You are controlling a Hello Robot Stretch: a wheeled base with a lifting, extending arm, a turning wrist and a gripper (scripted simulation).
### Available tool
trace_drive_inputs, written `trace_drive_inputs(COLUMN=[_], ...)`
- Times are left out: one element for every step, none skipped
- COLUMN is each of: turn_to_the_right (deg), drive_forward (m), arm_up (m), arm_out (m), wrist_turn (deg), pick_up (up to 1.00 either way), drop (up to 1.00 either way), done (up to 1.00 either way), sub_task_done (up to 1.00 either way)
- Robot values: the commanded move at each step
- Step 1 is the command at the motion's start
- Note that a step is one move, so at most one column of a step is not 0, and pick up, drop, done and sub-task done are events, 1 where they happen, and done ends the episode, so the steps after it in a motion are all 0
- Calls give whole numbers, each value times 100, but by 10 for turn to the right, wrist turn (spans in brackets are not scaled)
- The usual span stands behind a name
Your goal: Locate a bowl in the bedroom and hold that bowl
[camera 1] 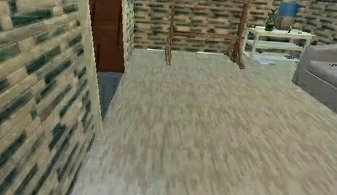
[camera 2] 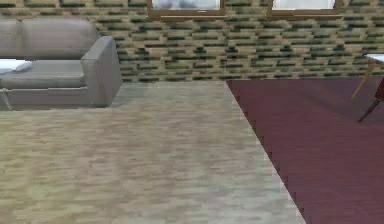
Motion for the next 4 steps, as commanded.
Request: trace_drive_inputs(turn_to_the_right=[0,0,-30,0], drive_forward=[100,45,0,50], arm_up=[0,0,0,0], arm_out=[0,0,0,0], wrist_turn=[0,0,0,0], pick_up=[0,0,0,0], drop=[0,0,0,0], done=[0,0,0,0], sub_task_done=[0,0,0,0])
